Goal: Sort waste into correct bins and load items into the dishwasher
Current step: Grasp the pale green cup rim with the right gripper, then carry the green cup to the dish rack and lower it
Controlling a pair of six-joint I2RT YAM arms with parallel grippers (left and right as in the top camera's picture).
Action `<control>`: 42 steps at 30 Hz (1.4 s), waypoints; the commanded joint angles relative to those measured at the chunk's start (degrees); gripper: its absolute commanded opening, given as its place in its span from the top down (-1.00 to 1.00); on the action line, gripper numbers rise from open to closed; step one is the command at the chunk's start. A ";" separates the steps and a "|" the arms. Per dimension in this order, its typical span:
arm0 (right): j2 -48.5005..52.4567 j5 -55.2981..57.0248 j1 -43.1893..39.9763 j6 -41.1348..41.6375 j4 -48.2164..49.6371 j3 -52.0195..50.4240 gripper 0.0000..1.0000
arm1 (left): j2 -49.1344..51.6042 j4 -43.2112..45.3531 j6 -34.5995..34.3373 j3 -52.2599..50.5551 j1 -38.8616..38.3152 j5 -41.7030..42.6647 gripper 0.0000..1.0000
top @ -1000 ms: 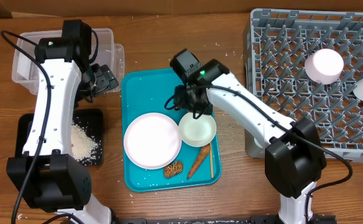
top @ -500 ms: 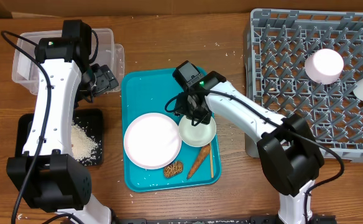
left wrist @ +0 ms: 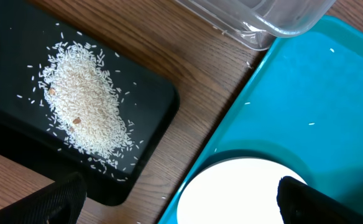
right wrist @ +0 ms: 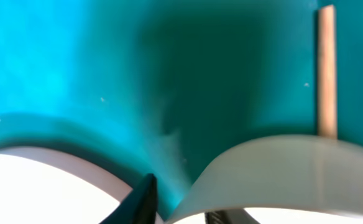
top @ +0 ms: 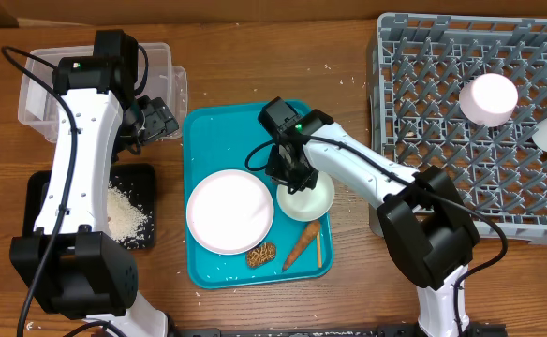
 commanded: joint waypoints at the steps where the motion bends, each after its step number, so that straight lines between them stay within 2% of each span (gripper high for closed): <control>1: -0.02 0.50 0.33 -1.01 -1.60 4.17 0.67 | -0.28 0.00 -0.98 -0.35 -0.13 -0.74 -1.00; 5: -0.11 0.44 -0.02 -2.75 -4.74 8.68 0.92 | -0.28 0.02 -0.98 -0.35 -0.13 -0.74 -1.00; 13: -0.96 0.46 -1.92 -8.81 -14.97 22.27 0.92 | -0.28 0.02 -0.98 -0.35 -0.13 -0.74 -1.00; 19: -5.53 0.44 -8.22 -14.01 -24.65 32.13 0.92 | -0.28 0.02 -0.98 -0.35 -0.13 -0.74 -0.99; 25: -13.03 0.48 -19.37 -22.47 -31.08 32.92 0.92 | -0.28 0.02 -0.98 -0.35 -0.11 -0.74 -1.00; 27: -14.93 0.48 -26.21 -26.29 -35.78 32.92 0.92 | -0.28 0.02 -0.98 -0.35 -0.11 -0.74 -1.00; 33: -15.32 -1.92 -39.78 -34.10 -38.60 32.02 0.92 | -0.28 0.02 -0.98 -0.35 -0.11 -0.74 -0.99; 36: -15.32 -8.85 -46.36 -39.01 -37.29 30.51 0.92 | -0.28 0.02 -0.98 -0.35 -0.11 -0.74 -1.00; 42: -15.19 -31.23 -58.45 -52.39 -30.60 25.29 0.92 | -0.28 0.02 -0.98 -0.35 -0.13 -0.74 -0.99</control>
